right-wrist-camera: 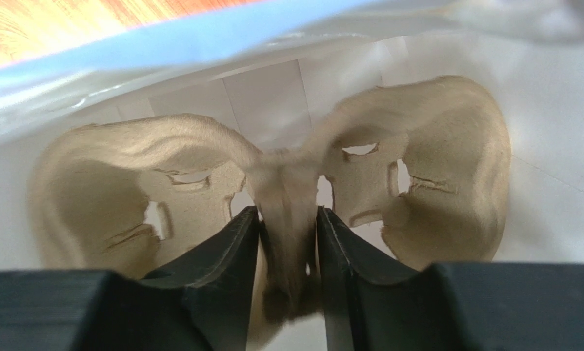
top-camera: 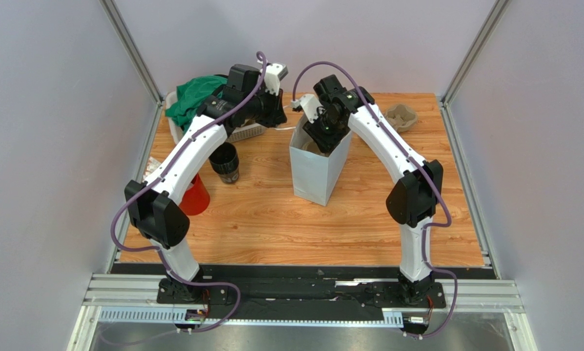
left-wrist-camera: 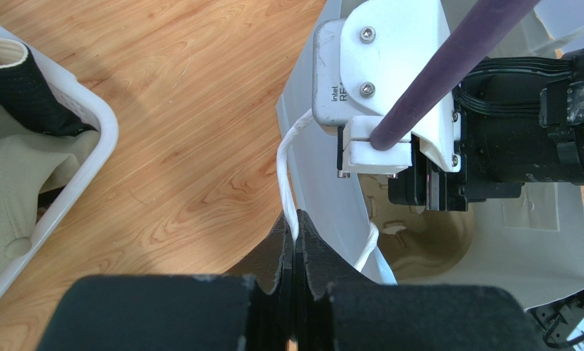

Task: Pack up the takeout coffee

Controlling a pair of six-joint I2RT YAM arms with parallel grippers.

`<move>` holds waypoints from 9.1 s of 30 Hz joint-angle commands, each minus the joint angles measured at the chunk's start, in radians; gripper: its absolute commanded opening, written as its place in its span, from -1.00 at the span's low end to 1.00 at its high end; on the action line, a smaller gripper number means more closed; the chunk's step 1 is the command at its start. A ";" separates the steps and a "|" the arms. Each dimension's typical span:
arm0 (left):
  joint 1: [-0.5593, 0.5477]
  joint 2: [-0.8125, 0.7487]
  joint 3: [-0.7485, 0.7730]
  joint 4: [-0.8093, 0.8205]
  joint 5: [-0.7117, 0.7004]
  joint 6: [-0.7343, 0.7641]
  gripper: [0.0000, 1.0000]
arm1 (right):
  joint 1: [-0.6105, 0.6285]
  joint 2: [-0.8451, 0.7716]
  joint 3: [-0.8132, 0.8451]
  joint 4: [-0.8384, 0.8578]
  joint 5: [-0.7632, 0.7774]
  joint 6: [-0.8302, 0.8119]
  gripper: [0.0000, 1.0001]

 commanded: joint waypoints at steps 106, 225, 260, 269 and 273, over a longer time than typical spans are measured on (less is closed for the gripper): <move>-0.034 0.093 0.259 -0.143 0.158 0.267 -1.00 | -0.152 -0.764 -0.567 0.503 -0.184 -0.262 -1.00; -0.166 0.492 0.659 0.384 -0.652 0.618 -0.87 | 0.146 -0.709 -0.542 0.710 0.282 0.025 -0.28; -0.048 -0.328 -0.127 0.018 -0.471 0.620 0.92 | -0.032 -1.098 -0.809 0.579 0.203 -0.056 0.62; 0.033 -0.569 -0.513 0.013 -0.215 0.634 0.92 | -0.035 -1.160 -1.085 0.598 -0.025 -0.026 0.90; 0.045 -0.556 -0.516 -0.013 -0.164 0.654 0.92 | -0.035 -1.166 -1.125 0.620 0.003 -0.024 0.98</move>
